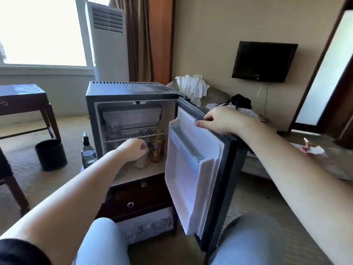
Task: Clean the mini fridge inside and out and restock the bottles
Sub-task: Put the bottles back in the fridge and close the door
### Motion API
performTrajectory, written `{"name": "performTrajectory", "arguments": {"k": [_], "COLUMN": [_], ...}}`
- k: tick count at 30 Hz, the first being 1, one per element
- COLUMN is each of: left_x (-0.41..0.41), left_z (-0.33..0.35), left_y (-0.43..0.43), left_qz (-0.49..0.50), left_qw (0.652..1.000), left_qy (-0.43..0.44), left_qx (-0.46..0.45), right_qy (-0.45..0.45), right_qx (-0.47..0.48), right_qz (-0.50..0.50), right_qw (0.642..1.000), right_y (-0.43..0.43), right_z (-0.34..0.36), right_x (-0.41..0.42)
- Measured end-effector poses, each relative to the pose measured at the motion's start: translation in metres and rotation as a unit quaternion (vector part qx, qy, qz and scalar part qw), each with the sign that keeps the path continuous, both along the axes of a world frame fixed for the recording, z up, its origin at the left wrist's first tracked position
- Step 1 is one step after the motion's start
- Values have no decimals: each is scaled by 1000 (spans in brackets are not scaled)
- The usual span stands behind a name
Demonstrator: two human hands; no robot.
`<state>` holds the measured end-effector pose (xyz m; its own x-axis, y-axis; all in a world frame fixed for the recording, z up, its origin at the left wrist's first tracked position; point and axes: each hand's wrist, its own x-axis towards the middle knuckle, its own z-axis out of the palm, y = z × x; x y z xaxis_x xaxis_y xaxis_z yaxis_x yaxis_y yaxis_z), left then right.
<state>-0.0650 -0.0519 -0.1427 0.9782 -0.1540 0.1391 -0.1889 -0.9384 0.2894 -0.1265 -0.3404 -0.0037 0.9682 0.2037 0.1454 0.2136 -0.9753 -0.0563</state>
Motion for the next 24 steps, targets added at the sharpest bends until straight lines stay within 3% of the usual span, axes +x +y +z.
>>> {"name": "performTrajectory", "arguments": {"k": [2,4,17,24], "left_x": [-1,-2,-5,6], "left_z": [-8,-15,-42,-80], "left_y": [-8,-13,-25,8], "left_qz": [7,11,14,45], "left_qw": [1000,1000,999,990], "left_qy": [9,20,40,121], "left_qx": [9,19,21,49], "right_qy": [-17,-39,-154,-200], "right_qx": [-107,-155,-105,-57], "right_qz": [-13,-22,-97,-138], "right_qw": [994,987,978,968], "right_y": [-7,-21,-82,-59], "right_z": [-9,-21,-57,-92], "right_x": [1,9,53,72]}}
